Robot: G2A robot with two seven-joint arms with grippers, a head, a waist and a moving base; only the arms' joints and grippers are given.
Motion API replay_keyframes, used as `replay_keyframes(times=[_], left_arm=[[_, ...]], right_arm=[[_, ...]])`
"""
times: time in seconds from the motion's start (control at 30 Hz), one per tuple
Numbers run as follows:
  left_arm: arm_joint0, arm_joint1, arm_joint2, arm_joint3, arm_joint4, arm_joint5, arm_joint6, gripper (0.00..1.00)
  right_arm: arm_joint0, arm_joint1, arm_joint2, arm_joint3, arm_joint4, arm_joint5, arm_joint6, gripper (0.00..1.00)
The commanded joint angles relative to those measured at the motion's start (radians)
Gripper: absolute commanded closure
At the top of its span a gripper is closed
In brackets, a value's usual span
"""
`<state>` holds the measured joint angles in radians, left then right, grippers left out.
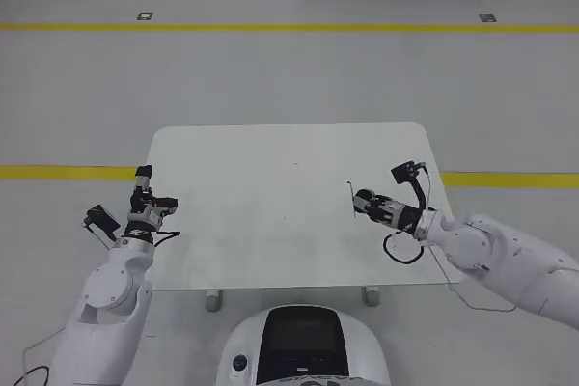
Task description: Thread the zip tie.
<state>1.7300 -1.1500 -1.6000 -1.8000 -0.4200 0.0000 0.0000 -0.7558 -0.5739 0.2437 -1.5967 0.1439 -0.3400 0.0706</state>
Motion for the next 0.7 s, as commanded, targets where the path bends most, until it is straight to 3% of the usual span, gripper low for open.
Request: replay_keyframes(times=[0.0, 0.13, 0.33, 0.5, 0.6, 0.67], left_arm=[[0.000, 0.000, 0.000, 0.000, 0.000, 0.000, 0.000, 0.00], [0.000, 0.000, 0.000, 0.000, 0.000, 0.000, 0.000, 0.00], [0.000, 0.000, 0.000, 0.000, 0.000, 0.000, 0.000, 0.00], [0.000, 0.000, 0.000, 0.000, 0.000, 0.000, 0.000, 0.00], [0.000, 0.000, 0.000, 0.000, 0.000, 0.000, 0.000, 0.00], [0.000, 0.000, 0.000, 0.000, 0.000, 0.000, 0.000, 0.00]], right_arm=[[-0.028, 0.000, 0.033, -0.009, 0.086, 0.000, 0.057, 1.00], [-0.102, -0.001, 0.167, 0.015, 0.261, 0.000, 0.250, 1.00], [-0.265, -0.042, 0.490, 0.089, 0.481, 0.000, 0.643, 1.00], [-0.393, -0.134, 0.770, 0.180, 0.591, 0.000, 0.945, 1.00], [-0.437, -0.203, 0.883, 0.227, 0.600, 0.000, 1.073, 1.00], [-0.448, -0.247, 0.919, 0.251, 0.584, 0.000, 1.108, 1.00]])
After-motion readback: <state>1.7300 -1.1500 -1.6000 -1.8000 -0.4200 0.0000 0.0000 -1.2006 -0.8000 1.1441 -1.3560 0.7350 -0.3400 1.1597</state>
